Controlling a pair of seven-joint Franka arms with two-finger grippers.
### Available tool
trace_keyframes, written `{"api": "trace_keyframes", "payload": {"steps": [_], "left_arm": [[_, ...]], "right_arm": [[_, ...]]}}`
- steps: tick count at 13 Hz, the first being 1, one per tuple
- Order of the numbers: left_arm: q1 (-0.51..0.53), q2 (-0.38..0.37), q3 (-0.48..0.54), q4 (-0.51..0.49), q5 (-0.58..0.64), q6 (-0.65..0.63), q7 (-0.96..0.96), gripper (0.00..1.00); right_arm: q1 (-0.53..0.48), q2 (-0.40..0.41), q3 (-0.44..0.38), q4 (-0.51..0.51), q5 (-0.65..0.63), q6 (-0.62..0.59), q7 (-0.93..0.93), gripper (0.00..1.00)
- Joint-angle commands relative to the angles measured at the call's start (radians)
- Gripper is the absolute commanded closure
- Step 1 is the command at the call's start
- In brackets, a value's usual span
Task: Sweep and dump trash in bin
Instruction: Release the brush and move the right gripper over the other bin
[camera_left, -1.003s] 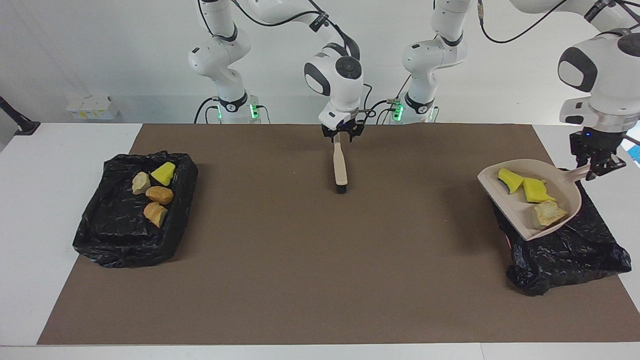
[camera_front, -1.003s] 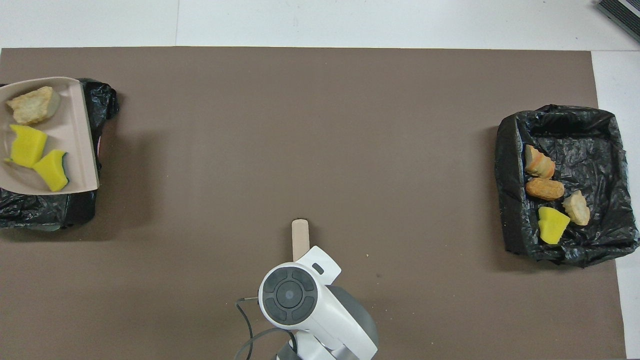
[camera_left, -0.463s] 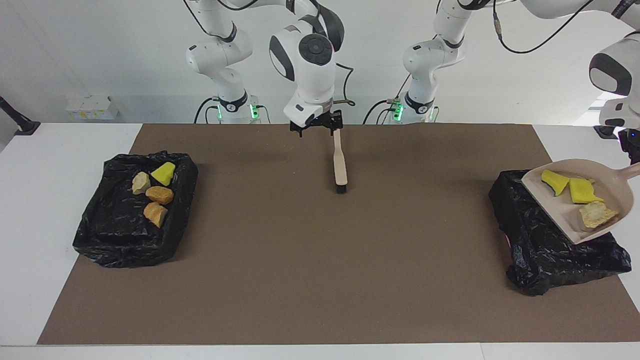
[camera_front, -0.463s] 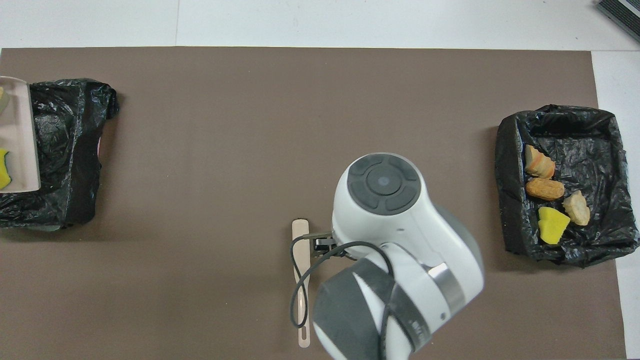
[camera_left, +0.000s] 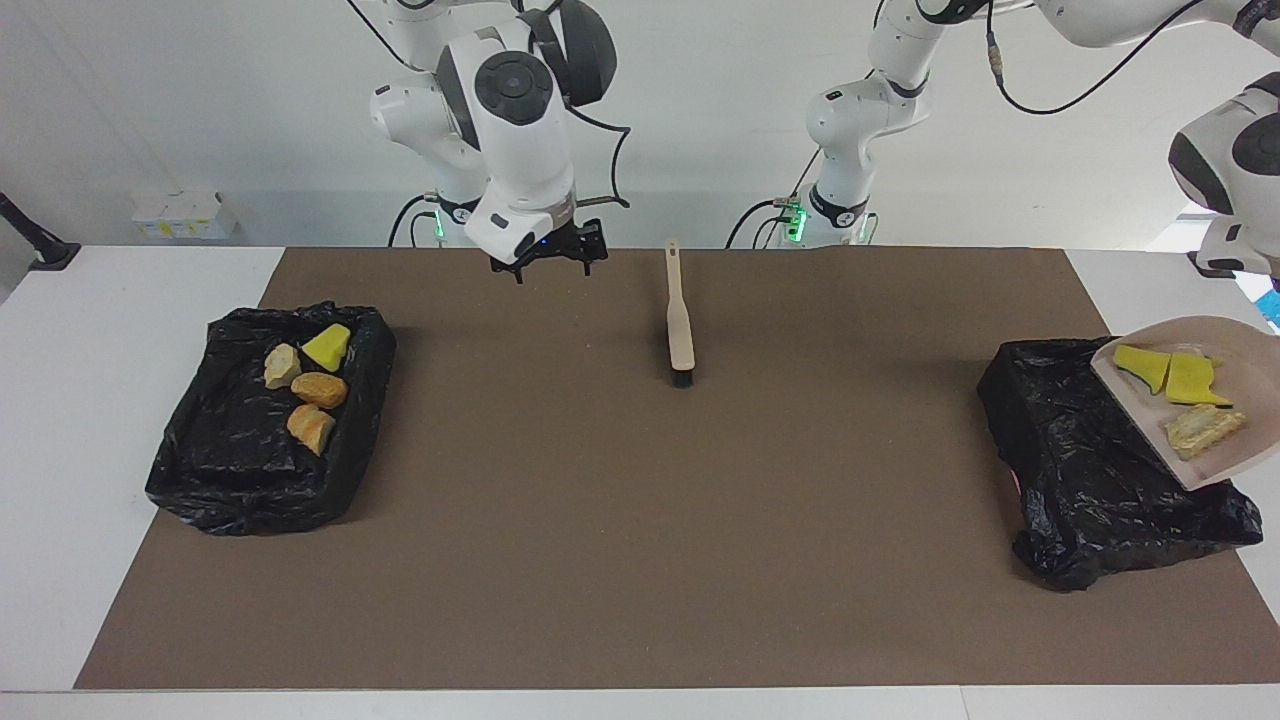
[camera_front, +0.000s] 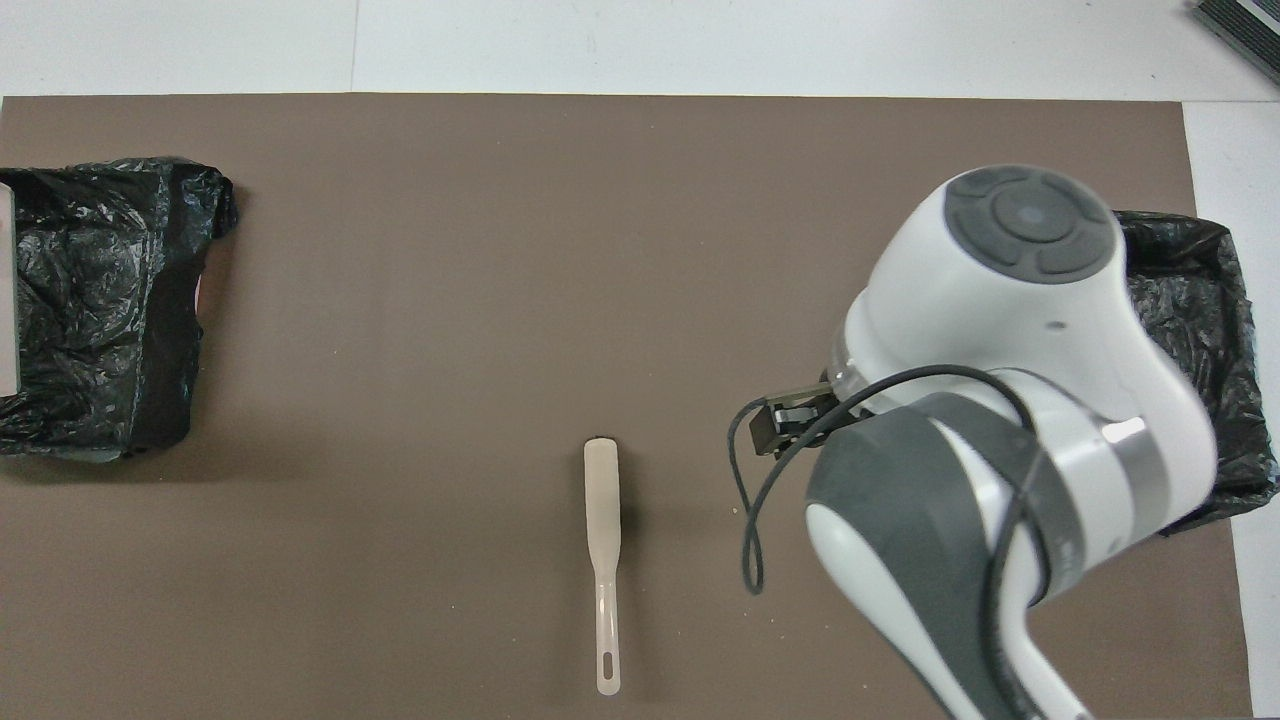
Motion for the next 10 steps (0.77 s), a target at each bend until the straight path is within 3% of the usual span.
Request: {"api": "trace_keyframes", "payload": {"steps": [1,5,10], "left_arm": [[-0.017,-0.034,0.009,-0.042,0.086,0.002,-0.043,1.00],[-0.070,-0.046,0.009,-0.055,0.203,-0.097,-0.109,1.00],[-0.156,-0.058,0.009,-0.055,0.350,-0.252,-0.218,1.00]], "right_arm": [[-0.105,-0.012,0.008,0.009,-0.028,-0.021,-0.150,0.00],[-0.186,-0.032,-0.023,0.010,-0.133,-0.021,-0.363,0.00],[-0.266,-0.080,-0.142,0.010,-0.130,-0.021,-0.492,0.00]]}}
